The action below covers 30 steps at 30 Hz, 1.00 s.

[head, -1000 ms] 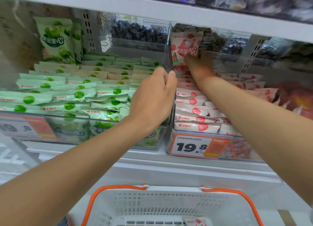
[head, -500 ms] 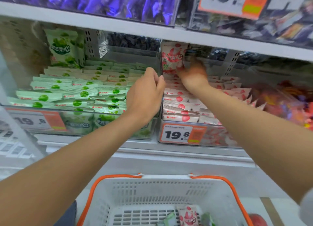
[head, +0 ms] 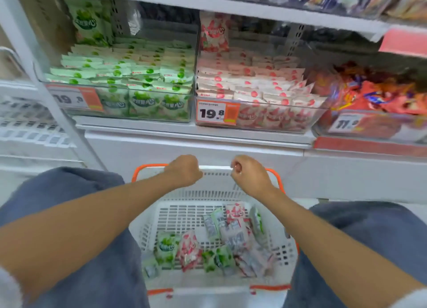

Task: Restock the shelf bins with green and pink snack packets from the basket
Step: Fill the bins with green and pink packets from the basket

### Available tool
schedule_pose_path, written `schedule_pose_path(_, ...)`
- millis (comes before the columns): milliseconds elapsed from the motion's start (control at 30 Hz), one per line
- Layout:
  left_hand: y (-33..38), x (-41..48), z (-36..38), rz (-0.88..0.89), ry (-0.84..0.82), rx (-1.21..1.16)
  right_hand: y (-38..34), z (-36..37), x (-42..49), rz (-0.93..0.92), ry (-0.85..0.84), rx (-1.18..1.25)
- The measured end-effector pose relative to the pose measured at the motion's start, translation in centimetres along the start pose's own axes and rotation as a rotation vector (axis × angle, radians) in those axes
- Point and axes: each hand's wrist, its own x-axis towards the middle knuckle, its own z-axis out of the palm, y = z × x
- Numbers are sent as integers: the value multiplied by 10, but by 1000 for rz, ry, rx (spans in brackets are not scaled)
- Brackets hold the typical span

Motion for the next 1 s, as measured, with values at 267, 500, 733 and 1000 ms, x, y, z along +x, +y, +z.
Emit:
schedule_pose_path(267, -31, 16, 55, -22, -224, 85, 109, 149, -66, 106, -649, -395)
schedule_pose_path(500, -33, 20, 71, 33, -316, 147, 136, 188, -77, -157, -674, -623)
schedule_pose_path(733, -31, 13, 60, 63, -307, 90, 67, 119, -22, 69, -703, -144)
schedule_pose_path(1000, -2, 9, 33, 268, -92, -244, -12, -40, 2, 165, -492, 239)
